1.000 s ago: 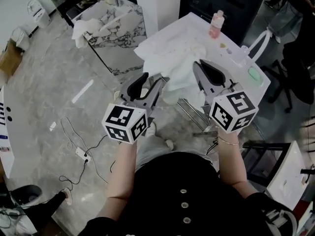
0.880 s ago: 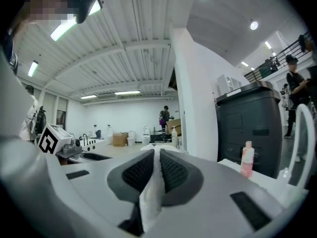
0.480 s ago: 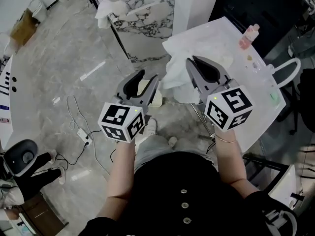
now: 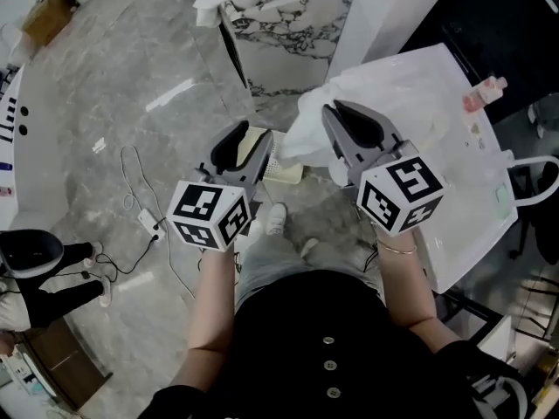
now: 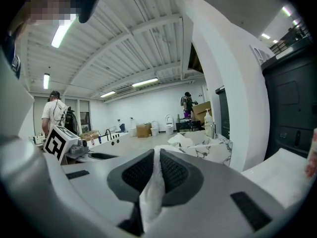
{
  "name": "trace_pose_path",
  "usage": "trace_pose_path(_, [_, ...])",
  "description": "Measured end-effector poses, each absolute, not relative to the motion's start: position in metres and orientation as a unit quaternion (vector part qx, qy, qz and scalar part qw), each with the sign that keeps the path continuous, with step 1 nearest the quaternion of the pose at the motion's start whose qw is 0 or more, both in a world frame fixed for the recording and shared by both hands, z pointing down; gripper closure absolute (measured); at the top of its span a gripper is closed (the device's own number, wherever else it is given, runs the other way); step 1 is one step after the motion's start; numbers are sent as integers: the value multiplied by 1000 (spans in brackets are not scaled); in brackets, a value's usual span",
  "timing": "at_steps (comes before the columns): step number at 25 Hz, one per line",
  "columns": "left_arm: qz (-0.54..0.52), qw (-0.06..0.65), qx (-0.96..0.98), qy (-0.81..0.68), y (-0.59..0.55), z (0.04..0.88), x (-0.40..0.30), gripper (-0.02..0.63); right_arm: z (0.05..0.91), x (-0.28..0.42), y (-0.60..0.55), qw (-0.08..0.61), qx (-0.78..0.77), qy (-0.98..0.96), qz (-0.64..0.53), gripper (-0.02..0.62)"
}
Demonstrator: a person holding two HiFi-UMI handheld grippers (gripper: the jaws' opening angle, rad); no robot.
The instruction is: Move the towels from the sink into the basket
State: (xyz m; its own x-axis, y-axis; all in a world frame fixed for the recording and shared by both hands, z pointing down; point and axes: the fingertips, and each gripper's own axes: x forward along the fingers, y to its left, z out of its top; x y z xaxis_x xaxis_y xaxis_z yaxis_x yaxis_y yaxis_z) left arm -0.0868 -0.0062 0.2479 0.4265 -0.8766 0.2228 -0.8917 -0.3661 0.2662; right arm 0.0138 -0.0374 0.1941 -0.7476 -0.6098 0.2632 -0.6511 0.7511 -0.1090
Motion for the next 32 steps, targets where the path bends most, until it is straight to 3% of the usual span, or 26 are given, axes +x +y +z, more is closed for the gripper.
trace_pose_path(17, [41,244,809,-534,-72,325,-165,434,293,-97,-105,178,294,-924,166,554])
trace_pose_path(32, [64,338,784,-517,-76,447,-172,449,418,-103,-125,244,288,-900,218,554])
